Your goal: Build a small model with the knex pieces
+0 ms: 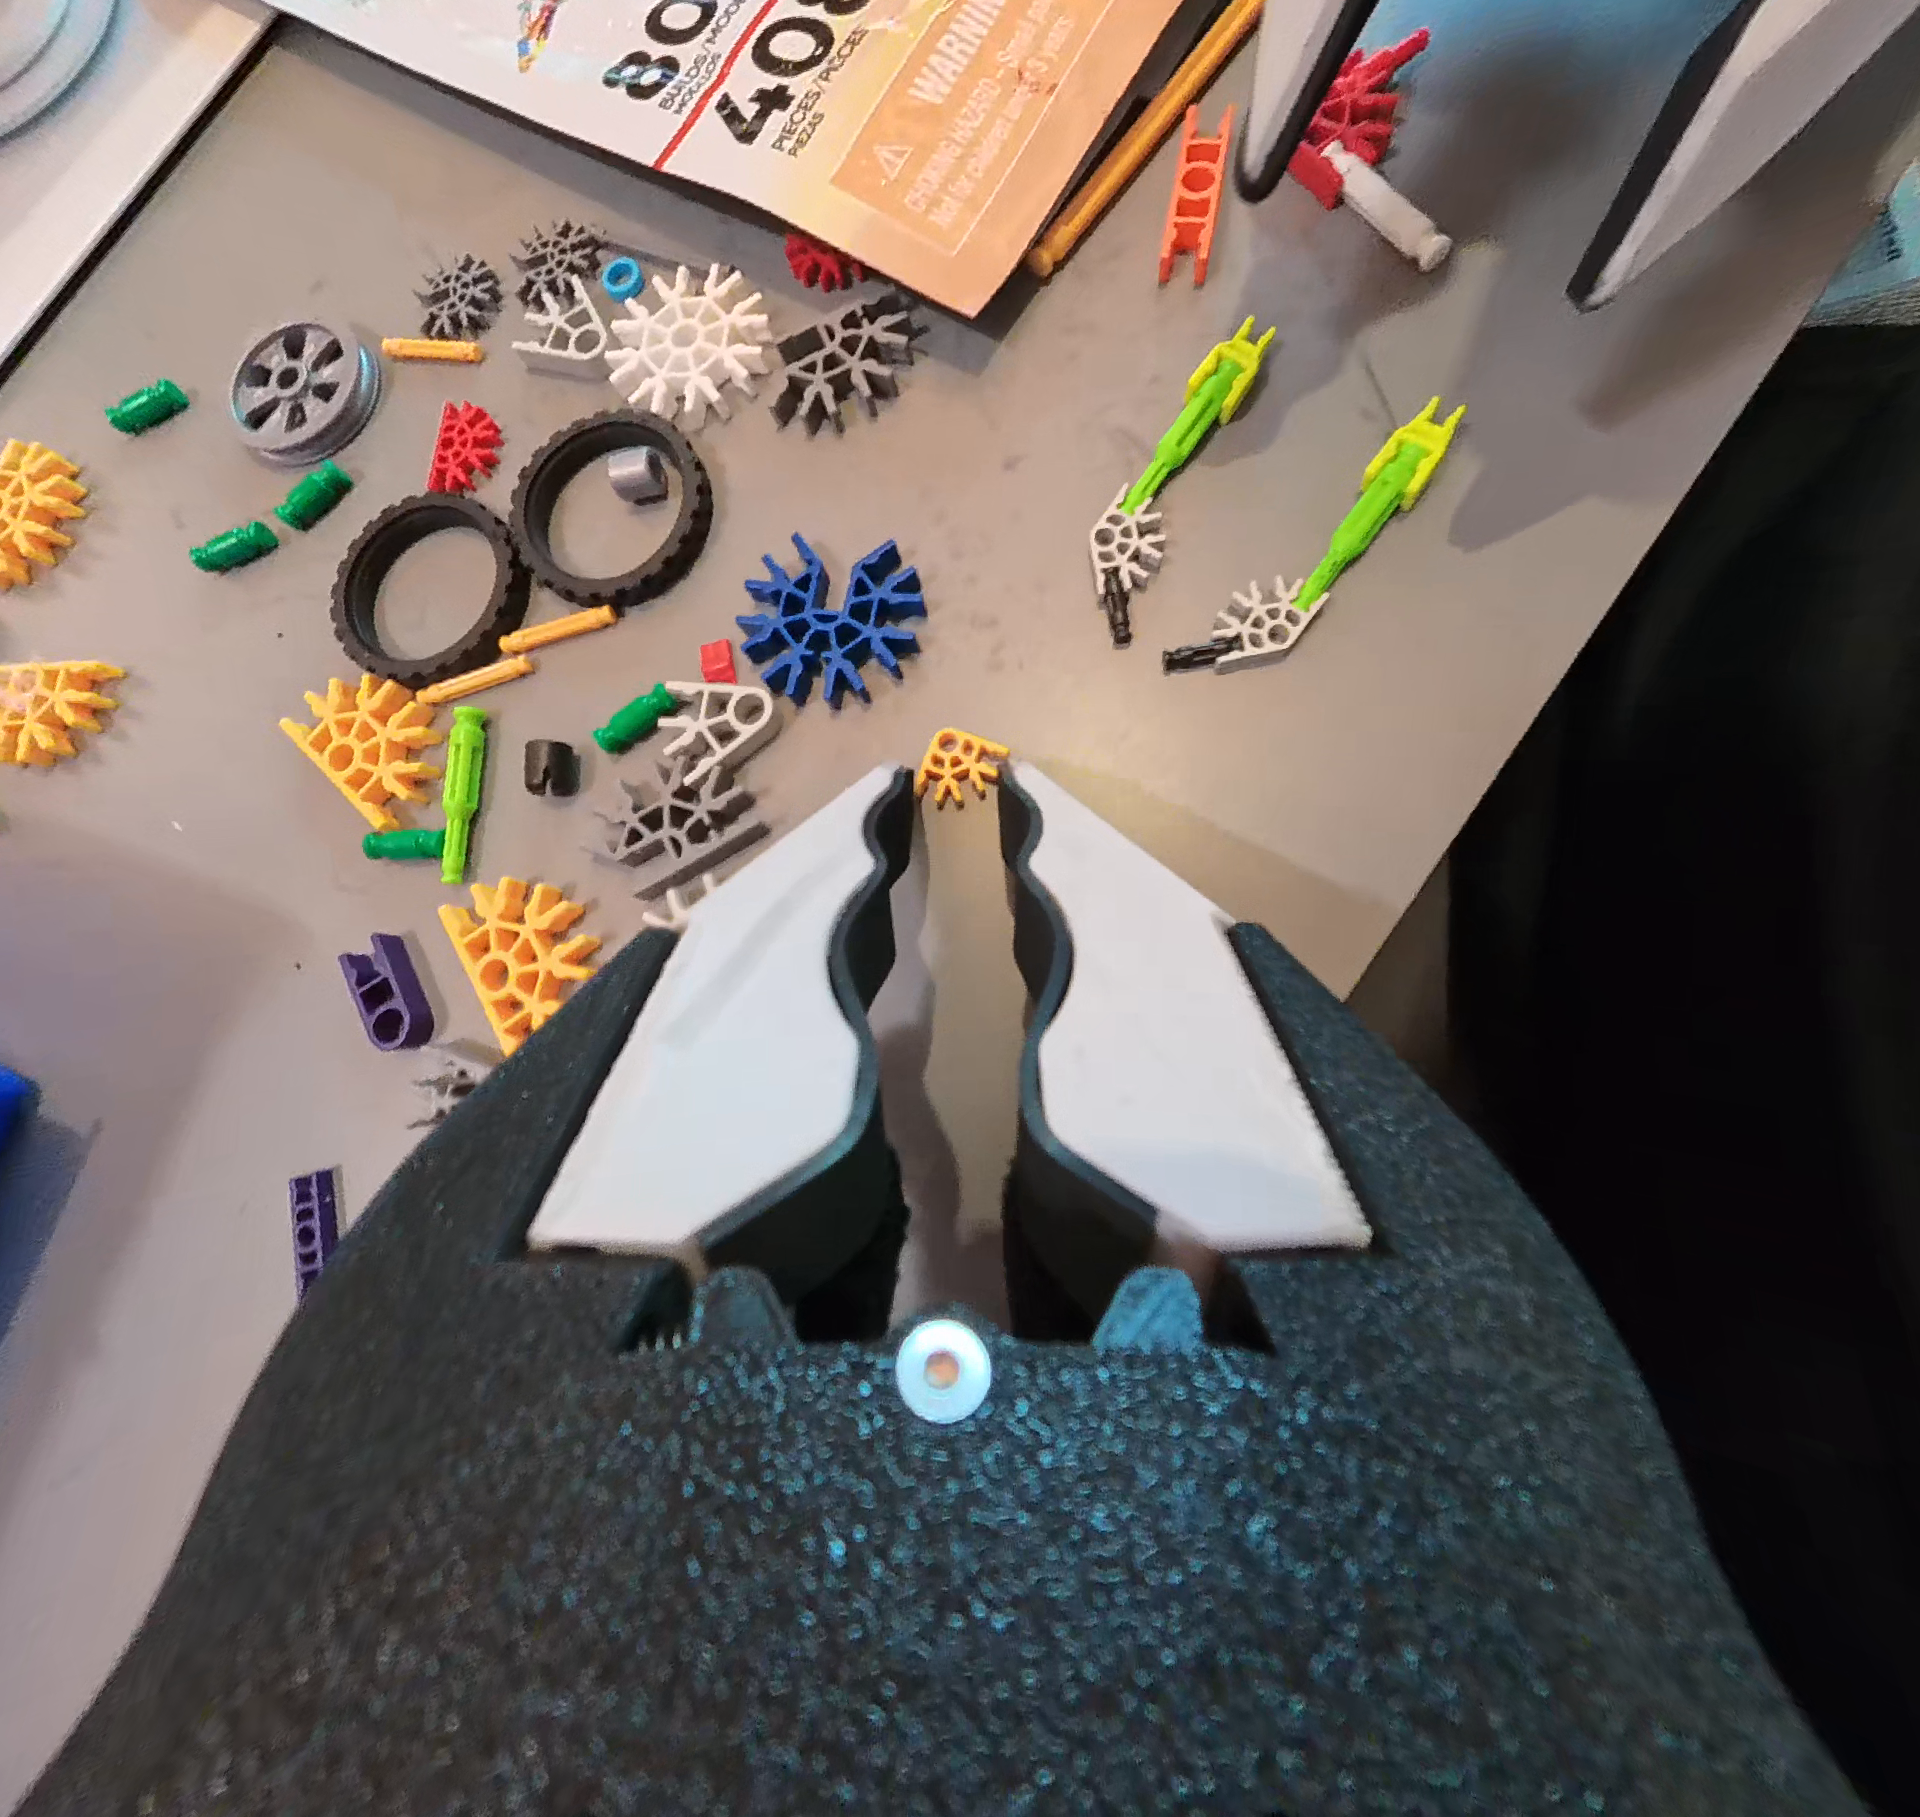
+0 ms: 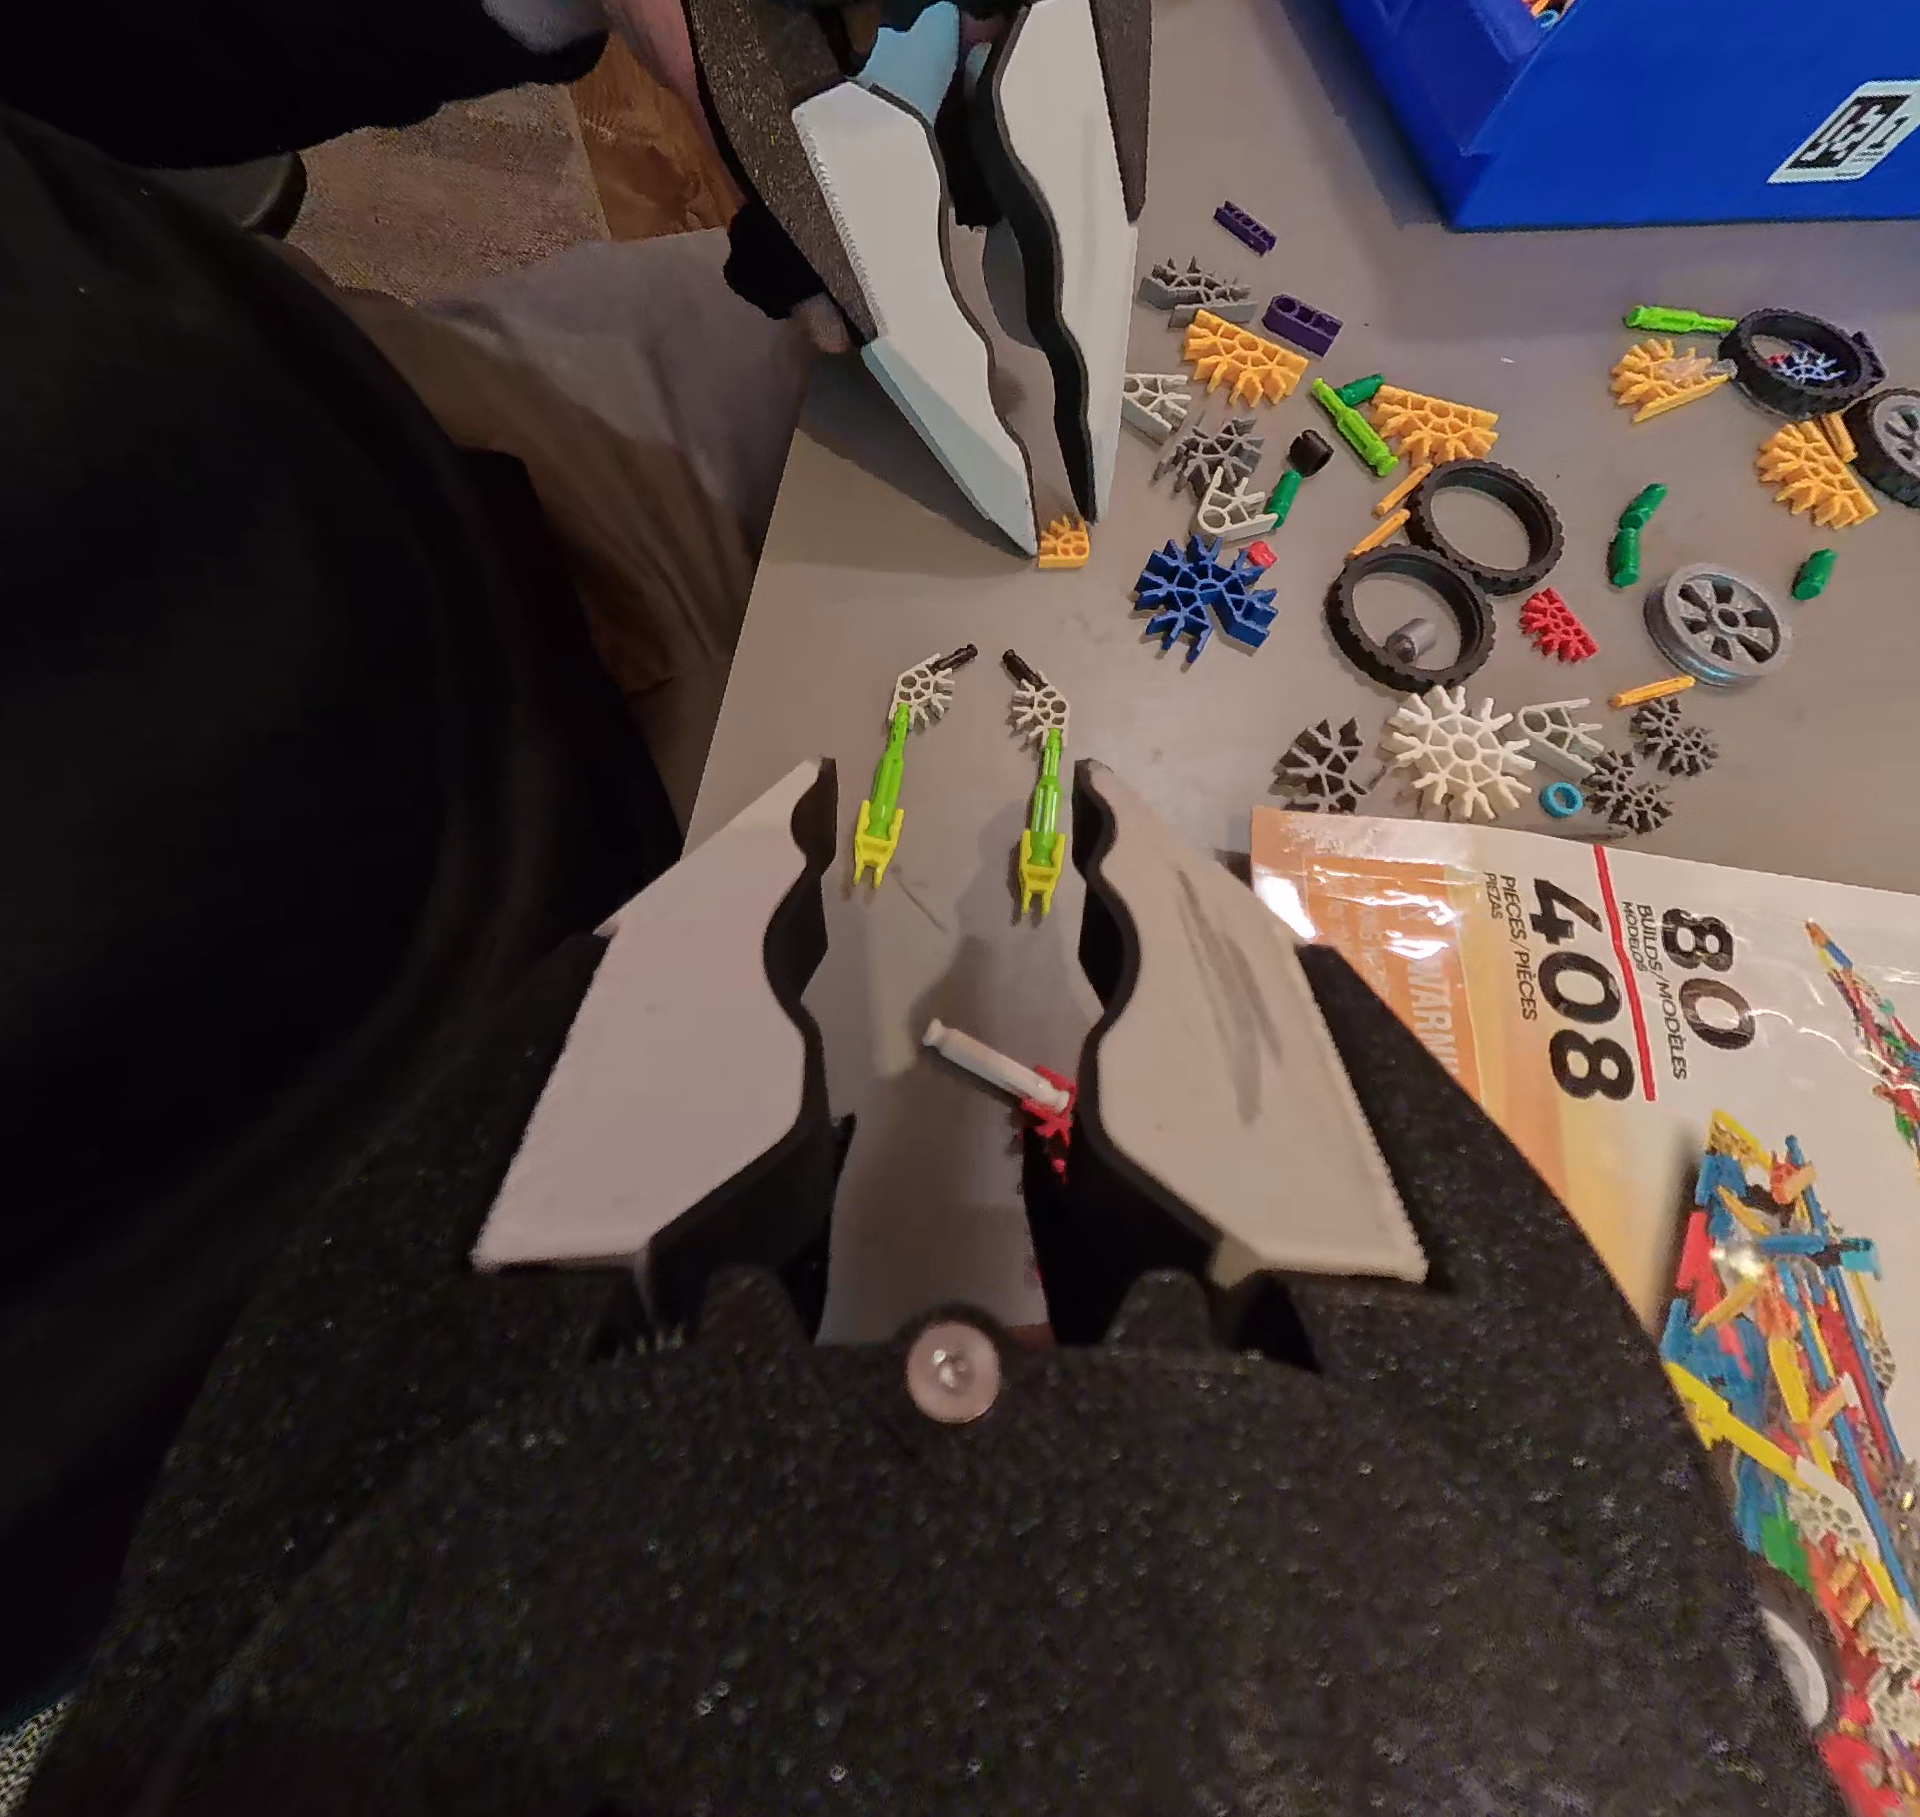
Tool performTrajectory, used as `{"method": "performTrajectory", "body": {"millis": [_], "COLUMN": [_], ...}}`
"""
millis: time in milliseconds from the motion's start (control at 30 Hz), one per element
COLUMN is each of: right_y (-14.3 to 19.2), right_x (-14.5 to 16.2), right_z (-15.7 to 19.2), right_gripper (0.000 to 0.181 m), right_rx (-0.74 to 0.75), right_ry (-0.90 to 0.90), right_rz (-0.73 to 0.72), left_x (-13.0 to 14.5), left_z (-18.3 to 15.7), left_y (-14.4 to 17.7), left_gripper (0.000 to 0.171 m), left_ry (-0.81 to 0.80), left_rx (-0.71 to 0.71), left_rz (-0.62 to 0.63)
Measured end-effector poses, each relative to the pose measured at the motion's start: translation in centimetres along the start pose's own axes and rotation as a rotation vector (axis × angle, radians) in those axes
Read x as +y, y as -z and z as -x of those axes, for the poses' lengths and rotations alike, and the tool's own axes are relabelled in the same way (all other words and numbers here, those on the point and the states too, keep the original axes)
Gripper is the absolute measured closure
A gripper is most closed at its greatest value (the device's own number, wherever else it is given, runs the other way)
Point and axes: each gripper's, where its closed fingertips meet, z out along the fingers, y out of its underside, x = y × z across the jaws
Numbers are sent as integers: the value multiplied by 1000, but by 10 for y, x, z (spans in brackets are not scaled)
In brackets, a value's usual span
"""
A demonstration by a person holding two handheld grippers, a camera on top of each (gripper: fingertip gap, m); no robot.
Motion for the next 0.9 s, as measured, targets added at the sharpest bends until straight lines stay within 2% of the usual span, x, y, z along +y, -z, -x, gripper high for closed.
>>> {"method": "performTrajectory", "body": {"millis": [200, 467, 600, 800, 900], "right_y": [-6, -16, -16, -23, -25], "right_x": [-3, -21, -37, -42, -49], "right_z": [-8, -33, -41, -42, -38], "right_gripper": [137, 145, 151, 157, 167], "right_rx": [8, -2, -57, -127, -181], "right_ry": [-42, -333, -463, -528, -543], "right_rz": [11, -85, -188, -208, -225], "left_x": [-3, -31, -51, -69, -73], "left_z": [0, -2, -5, -2, -4], "left_y": [0, 5, 11, 21, 24], "left_gripper": [158, 158, 158, 158, 158], "left_ry": [-20, -148, -262, -340, -349], "left_rx": [-28, -136, -212, -303, -325], "left_rz": [-23, -149, -229, -307, -334]}}
